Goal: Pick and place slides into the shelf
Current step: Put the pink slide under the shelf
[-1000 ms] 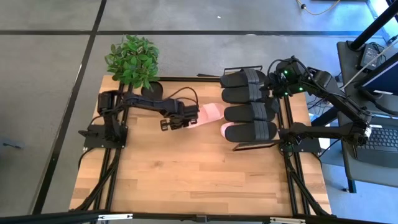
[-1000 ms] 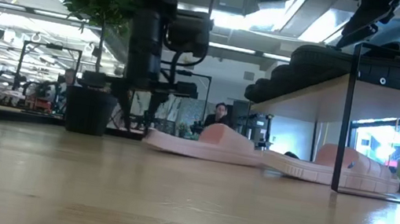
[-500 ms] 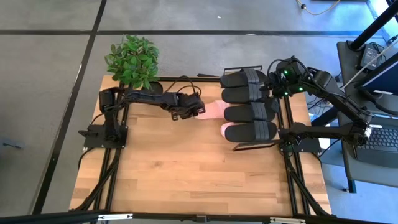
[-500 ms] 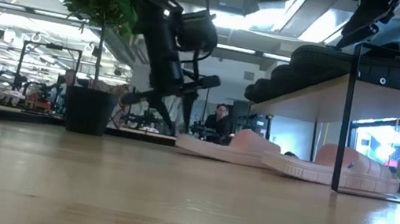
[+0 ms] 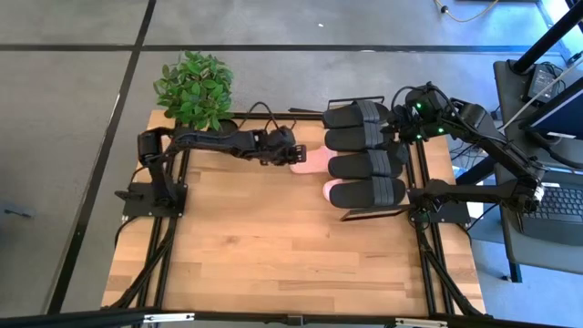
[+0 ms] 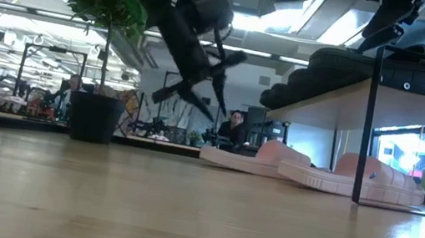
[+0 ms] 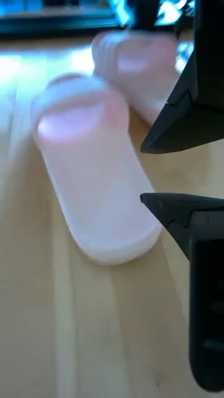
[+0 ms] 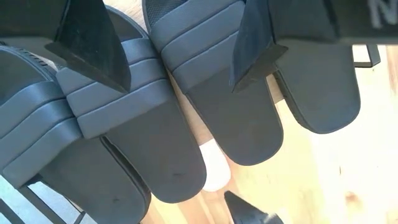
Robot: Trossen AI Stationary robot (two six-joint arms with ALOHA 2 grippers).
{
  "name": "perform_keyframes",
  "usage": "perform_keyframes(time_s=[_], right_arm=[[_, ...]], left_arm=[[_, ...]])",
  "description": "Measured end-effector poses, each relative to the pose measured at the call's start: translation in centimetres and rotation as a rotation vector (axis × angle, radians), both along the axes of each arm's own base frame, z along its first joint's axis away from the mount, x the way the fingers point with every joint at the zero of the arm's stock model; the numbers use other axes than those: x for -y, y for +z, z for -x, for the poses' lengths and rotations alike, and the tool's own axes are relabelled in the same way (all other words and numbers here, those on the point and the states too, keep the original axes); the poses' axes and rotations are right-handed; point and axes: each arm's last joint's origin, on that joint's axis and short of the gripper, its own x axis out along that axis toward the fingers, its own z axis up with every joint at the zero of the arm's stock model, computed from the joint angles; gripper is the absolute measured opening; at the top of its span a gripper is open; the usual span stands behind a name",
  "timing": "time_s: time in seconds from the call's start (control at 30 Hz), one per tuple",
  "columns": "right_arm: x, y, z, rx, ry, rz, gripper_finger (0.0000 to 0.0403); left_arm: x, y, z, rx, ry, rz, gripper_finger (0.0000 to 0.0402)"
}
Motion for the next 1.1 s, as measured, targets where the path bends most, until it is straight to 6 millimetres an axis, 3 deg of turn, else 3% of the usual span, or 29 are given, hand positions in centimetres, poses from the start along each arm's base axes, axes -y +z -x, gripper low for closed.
perform_keyframes(time_s=[0.2,0.4,0.6,1.1], right_arm=[[0.0,0.0,0.0,0.000,0.000,0.000,0.0275],[0.0,0.0,0.0,0.000,-0.001,0.000,0.0275],[0.0,0.0,0.0,-0.001,-0.001,-0.001,0.0275],[0.0,0.0,0.0,-0.002,-0.004,-0.003,0.0275]], left_arm=[[0.0,4.5,1.8,0.051,-0.186,-0.170,0.0103],[0.6,7.2,3.5,-0.018,-0.393,-0.397,0.0103],[1.1,5.7,5.0,-0.251,-0.638,-0.413,0.0103],[-1.2,1.3,3.0,-0.294,-0.928,-0.494,0.0103]])
